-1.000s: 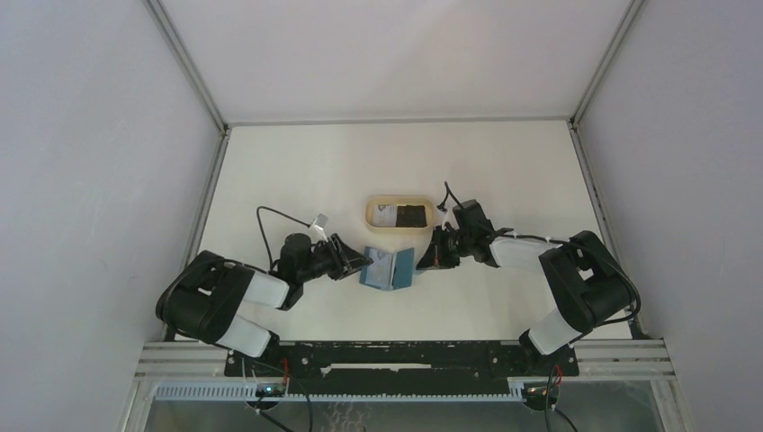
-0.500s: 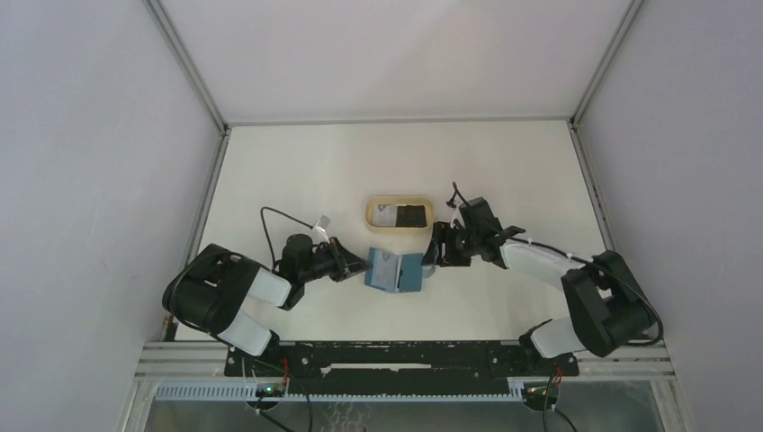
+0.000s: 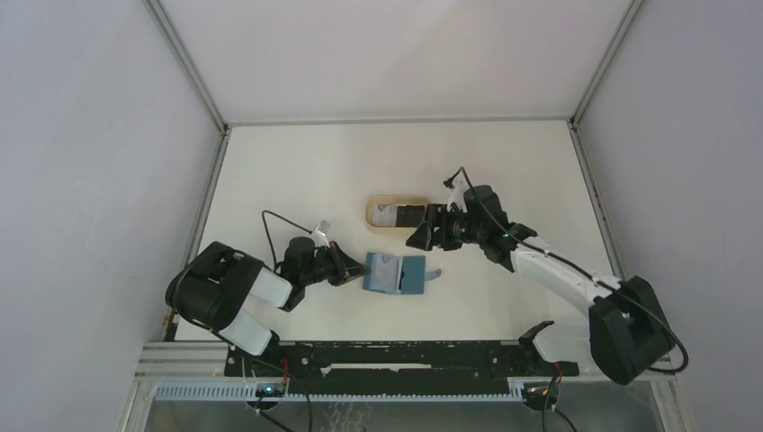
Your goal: Take the credit cards out of the card holder
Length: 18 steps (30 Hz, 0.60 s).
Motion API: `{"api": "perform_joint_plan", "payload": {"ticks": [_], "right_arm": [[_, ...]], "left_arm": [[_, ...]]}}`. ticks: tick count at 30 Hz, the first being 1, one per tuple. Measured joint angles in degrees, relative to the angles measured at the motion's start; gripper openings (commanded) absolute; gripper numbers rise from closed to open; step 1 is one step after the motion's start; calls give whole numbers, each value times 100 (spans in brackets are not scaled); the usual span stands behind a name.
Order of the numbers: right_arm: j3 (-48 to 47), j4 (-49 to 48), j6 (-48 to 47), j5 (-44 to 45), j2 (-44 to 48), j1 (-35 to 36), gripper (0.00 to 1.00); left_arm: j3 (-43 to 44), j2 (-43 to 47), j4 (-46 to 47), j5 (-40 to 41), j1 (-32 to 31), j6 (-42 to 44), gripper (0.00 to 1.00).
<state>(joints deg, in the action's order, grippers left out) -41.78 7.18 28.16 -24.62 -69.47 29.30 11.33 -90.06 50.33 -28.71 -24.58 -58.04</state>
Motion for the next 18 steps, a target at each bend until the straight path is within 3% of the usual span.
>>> {"api": "perform_joint_plan", "payload": {"ticks": [18], "right_arm": [[361,-1836,953,-686,-1902,614,80]], "left_arm": [[107,752,-1561,780,-157,518,0]]}}
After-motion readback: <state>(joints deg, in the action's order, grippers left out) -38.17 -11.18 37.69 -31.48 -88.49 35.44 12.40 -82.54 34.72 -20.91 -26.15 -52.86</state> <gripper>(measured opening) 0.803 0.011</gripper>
